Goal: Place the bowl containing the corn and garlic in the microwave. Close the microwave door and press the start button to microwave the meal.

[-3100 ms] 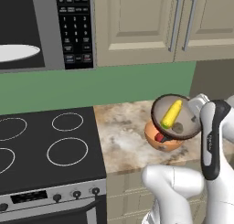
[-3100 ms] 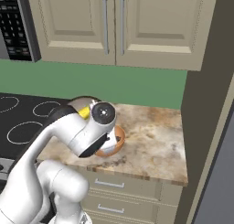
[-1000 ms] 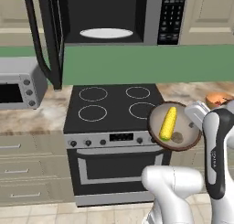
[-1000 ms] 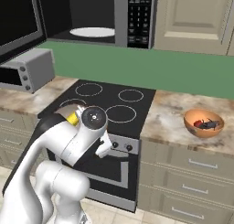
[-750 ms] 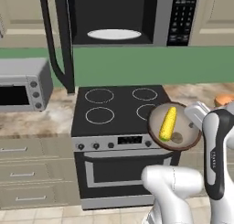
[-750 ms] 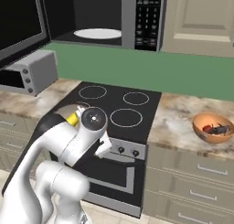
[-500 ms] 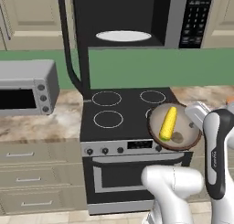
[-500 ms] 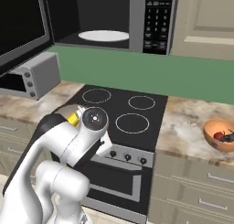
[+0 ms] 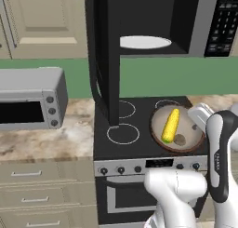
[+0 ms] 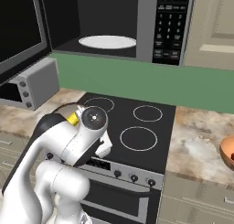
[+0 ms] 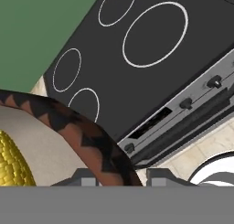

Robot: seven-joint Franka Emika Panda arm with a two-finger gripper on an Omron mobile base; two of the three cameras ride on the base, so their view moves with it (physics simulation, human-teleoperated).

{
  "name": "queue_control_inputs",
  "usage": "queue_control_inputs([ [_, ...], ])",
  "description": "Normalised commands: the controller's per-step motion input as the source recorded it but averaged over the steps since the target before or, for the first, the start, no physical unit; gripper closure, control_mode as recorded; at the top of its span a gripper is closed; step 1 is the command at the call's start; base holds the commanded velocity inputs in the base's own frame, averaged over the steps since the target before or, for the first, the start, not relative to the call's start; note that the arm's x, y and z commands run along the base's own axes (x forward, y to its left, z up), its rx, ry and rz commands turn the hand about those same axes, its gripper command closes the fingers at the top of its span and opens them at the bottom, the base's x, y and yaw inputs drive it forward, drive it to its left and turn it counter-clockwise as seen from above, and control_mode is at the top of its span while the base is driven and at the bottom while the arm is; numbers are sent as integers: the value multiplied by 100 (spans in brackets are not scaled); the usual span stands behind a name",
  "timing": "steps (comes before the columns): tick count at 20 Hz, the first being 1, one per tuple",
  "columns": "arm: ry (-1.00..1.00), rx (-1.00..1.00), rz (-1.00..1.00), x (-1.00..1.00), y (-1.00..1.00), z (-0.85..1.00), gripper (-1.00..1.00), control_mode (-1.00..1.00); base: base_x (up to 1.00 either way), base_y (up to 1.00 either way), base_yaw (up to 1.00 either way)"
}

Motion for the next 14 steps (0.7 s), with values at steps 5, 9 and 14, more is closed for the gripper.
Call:
queue_control_inputs([
  [5,0,0,0,0,0,0,100,100,50,0,0],
  [9,0,0,0,0,0,0,100,100,32,5,1],
  [14,0,0,0,0,0,0,100,100,27,0,4],
])
